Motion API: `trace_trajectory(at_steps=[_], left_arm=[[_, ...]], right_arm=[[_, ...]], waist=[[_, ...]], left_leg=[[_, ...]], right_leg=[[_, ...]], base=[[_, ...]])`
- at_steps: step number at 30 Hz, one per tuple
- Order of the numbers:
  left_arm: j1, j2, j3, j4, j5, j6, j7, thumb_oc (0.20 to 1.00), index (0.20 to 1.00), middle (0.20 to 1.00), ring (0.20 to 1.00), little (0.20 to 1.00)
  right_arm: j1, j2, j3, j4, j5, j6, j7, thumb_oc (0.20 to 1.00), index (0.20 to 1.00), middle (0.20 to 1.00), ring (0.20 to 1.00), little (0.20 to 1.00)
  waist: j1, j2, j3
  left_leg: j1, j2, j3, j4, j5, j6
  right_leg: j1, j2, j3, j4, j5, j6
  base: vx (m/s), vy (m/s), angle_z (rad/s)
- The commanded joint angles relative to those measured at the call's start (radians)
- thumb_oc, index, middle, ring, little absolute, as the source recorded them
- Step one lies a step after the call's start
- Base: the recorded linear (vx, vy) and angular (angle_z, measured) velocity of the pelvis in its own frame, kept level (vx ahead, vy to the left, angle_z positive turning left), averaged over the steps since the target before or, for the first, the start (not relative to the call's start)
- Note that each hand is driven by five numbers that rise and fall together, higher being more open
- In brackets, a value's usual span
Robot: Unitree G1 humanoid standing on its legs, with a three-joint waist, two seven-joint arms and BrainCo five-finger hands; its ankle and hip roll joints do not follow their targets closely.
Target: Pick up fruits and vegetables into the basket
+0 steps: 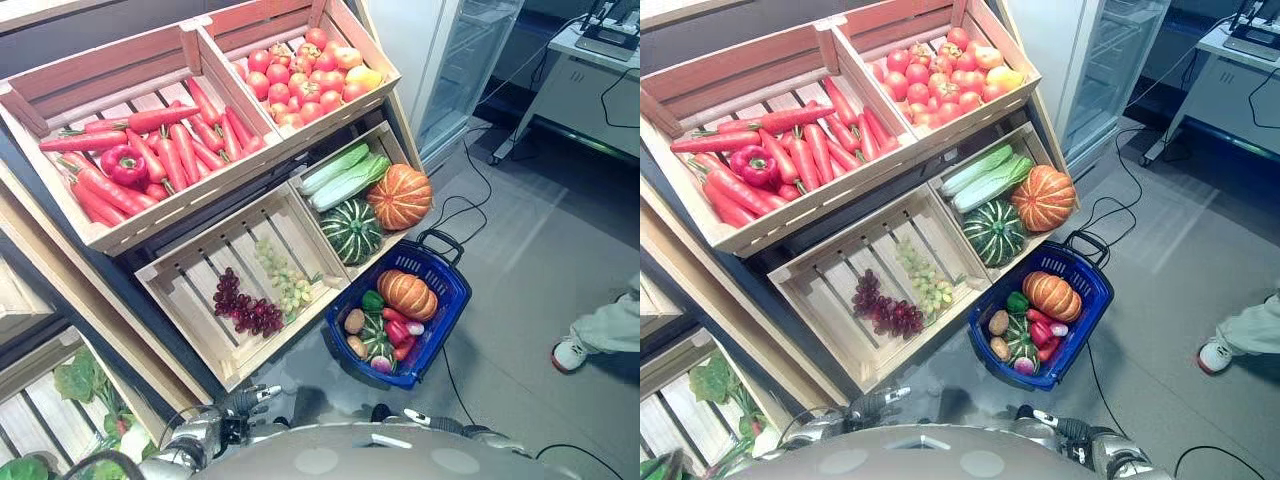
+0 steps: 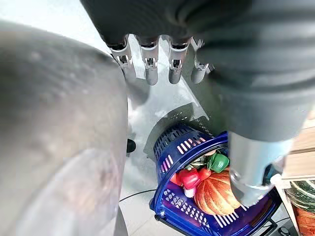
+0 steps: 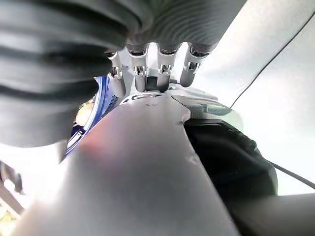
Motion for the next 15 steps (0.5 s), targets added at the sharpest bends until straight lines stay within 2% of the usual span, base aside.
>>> trace_trajectory(at_steps=[1, 10, 15], left_arm=[[-0.065, -0.011, 0.001, 0.074, -0.014, 0.000, -0.008, 1.000, 1.000, 1.000, 1.000, 1.000], [-0.060, -0.014, 0.000, 0.067, -0.008, -0.022, -0.008, 1.000, 1.000, 1.000, 1.000, 1.000], [-0.065, -0.009, -0.015, 0.061, 0.052, -0.090, 0.016, 1.000, 1.000, 1.000, 1.000, 1.000]], right_arm=[[-0.060, 0.041, 0.031, 0.066, -0.001, 0.014, 0.038, 1.000, 1.000, 1.000, 1.000, 1.000], [-0.058, 0.041, 0.034, 0.062, -0.005, -0.002, 0.041, 1.000, 1.000, 1.000, 1.000, 1.000], [-0.060, 0.041, 0.042, 0.054, 0.001, -0.011, 0.038, 1.000, 1.000, 1.000, 1.000, 1.000]], waist=[[0.002, -0.028, 0.034], [0.003, -0.031, 0.035], [0.000, -0.031, 0.039]], left_leg=[[-0.019, -0.015, -0.005, 0.027, -0.083, 0.035], [-0.020, -0.014, -0.006, 0.029, -0.083, 0.035], [-0.021, -0.013, -0.004, 0.031, -0.084, 0.035]], right_leg=[[0.042, -0.075, -0.016, 0.055, -0.084, 0.077], [0.041, -0.075, -0.015, 0.057, -0.084, 0.077], [0.037, -0.075, -0.010, 0.060, -0.085, 0.078]], base=[[0.02, -0.097, 0.43], [0.00, 0.000, 0.00], [0.00, 0.000, 0.00]])
